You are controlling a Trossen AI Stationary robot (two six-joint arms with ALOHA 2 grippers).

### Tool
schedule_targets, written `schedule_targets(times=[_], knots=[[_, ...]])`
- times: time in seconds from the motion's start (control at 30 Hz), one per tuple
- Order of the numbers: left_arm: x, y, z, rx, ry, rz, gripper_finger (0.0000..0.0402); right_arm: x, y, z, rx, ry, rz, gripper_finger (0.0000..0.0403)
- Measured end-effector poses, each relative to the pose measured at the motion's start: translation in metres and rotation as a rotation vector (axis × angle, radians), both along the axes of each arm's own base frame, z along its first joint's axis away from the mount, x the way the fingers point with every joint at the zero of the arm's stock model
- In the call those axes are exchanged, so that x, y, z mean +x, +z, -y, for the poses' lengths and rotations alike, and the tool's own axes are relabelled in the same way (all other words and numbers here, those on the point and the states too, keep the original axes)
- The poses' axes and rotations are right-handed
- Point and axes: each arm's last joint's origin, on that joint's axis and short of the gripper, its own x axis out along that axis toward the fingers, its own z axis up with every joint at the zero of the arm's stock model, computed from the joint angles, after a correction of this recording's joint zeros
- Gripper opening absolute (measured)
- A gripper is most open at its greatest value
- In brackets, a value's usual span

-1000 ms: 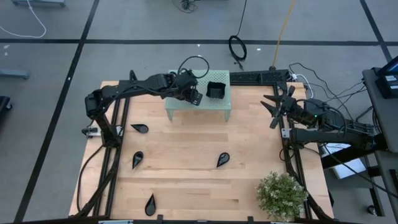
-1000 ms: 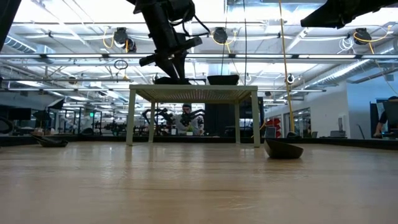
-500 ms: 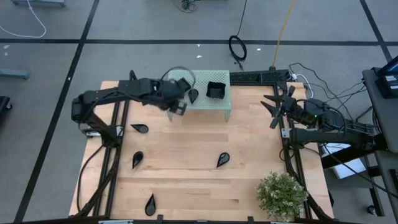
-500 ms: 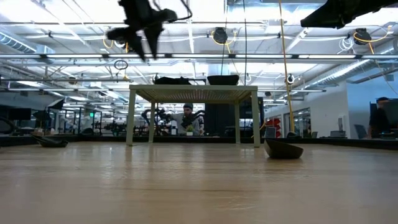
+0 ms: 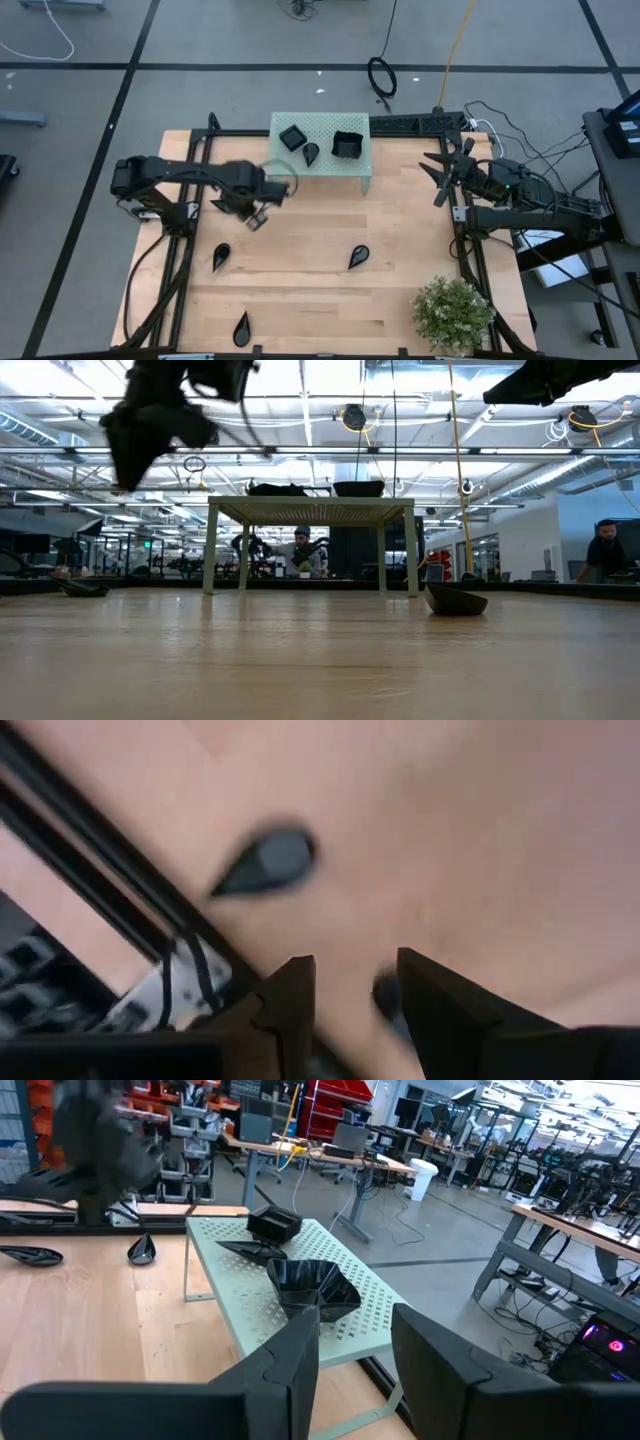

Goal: Pick & Place Mini shaped plates
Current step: Stack the black drop shaped plate on top of the other black drop shaped plate on the shelf

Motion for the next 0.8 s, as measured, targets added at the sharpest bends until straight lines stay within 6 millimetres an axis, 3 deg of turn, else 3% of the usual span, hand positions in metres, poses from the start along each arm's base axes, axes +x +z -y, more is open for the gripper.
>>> schedule_targets(times=[0.17, 0.43, 0.67, 0.8], knots=[[-0.014, -0.035, 0.016, -0.223, -0.035, -0.103, 0.0147, 0.0, 0.0, 0.0, 0.0, 0.001, 0.0, 0.0116], [-0.042, -0.08, 0.041, -0.279, 0.117, -0.26, 0.0147, 0.0, 0.0, 0.0, 0.0, 0.0, 0.0, 0.0116], [-0.047, -0.094, 0.057, -0.275, 0.261, -0.102, 0.0147, 0.0, 0.0, 0.0, 0.0, 0.0, 0.0, 0.0116], [-0.06, -0.103, 0.064, -0.214, 0.365, -0.146, 0.0147, 0.0, 0.0, 0.0, 0.0, 0.0, 0.0, 0.0116]])
